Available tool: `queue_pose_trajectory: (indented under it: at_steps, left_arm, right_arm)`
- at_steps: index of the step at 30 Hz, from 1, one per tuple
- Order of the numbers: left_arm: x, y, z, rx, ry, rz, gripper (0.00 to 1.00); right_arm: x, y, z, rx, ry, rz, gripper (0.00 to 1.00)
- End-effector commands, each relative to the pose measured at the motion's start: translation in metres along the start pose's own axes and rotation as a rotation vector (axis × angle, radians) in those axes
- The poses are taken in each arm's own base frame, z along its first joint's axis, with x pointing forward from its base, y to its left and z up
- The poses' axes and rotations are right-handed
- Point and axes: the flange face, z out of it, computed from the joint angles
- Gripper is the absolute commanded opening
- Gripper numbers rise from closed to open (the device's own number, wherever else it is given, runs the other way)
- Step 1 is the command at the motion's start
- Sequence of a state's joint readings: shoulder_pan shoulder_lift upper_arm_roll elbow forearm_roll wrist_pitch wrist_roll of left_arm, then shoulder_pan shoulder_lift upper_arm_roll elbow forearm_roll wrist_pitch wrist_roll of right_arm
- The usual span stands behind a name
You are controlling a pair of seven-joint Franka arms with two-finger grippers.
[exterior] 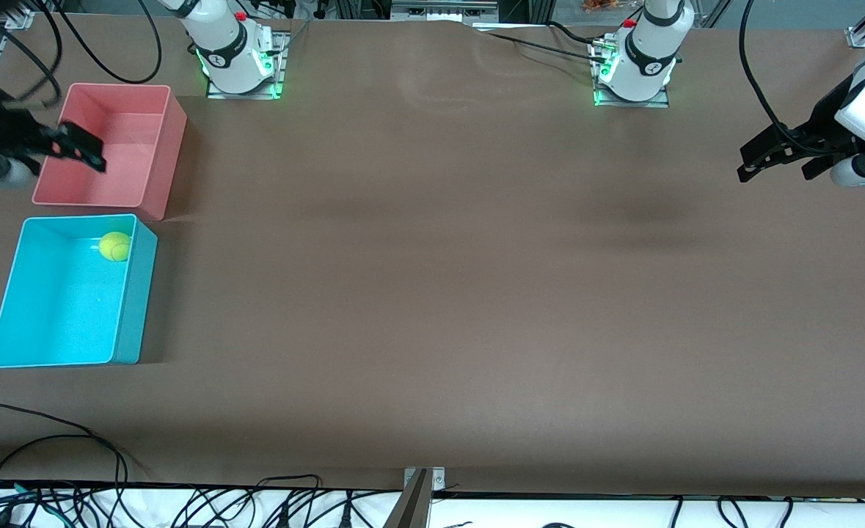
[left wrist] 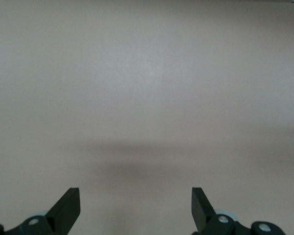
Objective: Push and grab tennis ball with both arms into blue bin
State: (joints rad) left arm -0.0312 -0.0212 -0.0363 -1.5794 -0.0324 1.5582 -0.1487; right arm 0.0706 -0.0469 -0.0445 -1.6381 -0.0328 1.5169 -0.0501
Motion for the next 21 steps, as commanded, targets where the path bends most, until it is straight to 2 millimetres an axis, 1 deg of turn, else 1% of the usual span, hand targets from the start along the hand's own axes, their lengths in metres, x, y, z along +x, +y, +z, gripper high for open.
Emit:
queue_pose_trajectory:
  at_steps: [1,4,5,8,12,21]
  left_arm:
    - [0.003,0.0,-0.006,0.024,0.0,0.001,1.0]
    - [0.003,0.0,-0.006,0.024,0.0,0.0,1.0]
    - [0.003,0.0,-0.006,0.026,0.001,0.0,1.0]
    - [0.003,0.001,-0.006,0.026,0.001,0.001,1.0]
    - [0.003,0.001,-0.006,0.026,0.001,0.001,1.0]
    - [0.003,0.001,-0.006,0.025,-0.001,0.003,1.0]
  right_arm:
    - [0.003,0.004,0.011,0.01,-0.034,0.006,1.0]
    - [0.011,0.007,0.008,0.006,-0.027,0.004,1.0]
    - [0.014,0.006,0.011,0.005,-0.039,0.001,1.0]
    - [0.016,0.007,0.011,0.005,-0.045,0.002,1.0]
    - [0.015,0.025,0.012,0.016,-0.043,0.035,1.0]
    - [0.017,0.025,0.014,0.013,-0.041,0.032,1.0]
